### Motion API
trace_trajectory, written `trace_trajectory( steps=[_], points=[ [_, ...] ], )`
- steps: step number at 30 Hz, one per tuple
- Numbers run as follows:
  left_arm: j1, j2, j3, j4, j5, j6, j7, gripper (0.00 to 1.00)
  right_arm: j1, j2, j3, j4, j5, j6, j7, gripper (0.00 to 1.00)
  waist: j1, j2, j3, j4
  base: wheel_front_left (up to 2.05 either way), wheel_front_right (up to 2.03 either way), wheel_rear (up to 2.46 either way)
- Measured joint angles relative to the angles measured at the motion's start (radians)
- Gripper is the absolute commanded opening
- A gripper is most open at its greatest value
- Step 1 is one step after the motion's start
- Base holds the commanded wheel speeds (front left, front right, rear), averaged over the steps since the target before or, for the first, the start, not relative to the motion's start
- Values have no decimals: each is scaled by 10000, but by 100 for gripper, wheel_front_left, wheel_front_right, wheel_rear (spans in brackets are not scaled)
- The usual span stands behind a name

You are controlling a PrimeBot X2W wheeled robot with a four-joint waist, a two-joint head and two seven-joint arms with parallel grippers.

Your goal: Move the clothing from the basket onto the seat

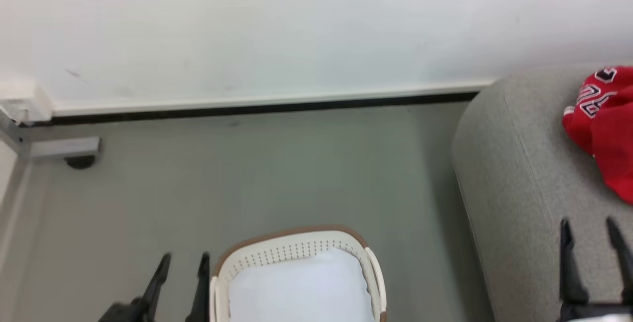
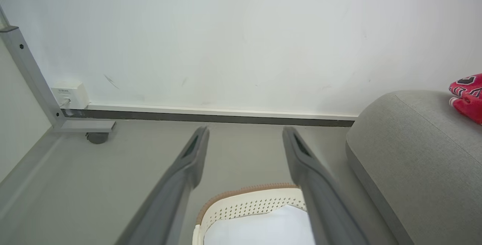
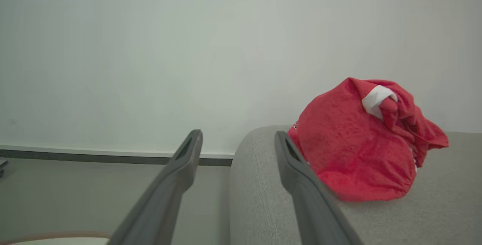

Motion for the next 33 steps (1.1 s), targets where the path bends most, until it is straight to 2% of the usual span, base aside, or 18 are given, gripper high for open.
trace_trajectory(
  steps=[10, 21, 22, 28, 33],
  points=[
    [1240, -476, 1060, 305, 550, -614, 0, 100, 1474, 46, 692, 585, 186, 0, 2, 100, 0, 1, -1105, 298, 0, 0, 0],
    [1295, -738, 1521, 662, 953, -936, 0, 100, 1645, 46, 991, 821, 188, 0, 2, 100, 1, 1, -1521, 410, 0, 0, 0],
    [1296, -752, 1517, 713, 953, -941, 2, 0, 1646, 58, 1001, 861, 188, 0, 0, 0, 1, 0, -1529, 417, 0, 0, 0],
    [1356, -872, 1440, 1225, 899, -941, 88, 0, 1672, 205, 1024, 1344, 314, 0, 56, 0, 2, 1, -1531, 426, 0, 0, 0],
    [1288, -892, 1528, 1290, -77, -974, 378, 0, 1645, 209, 1007, 1377, 1262, 0, 305, 0, 2, 1, -1516, 453, 0, 0, 0]
  ],
)
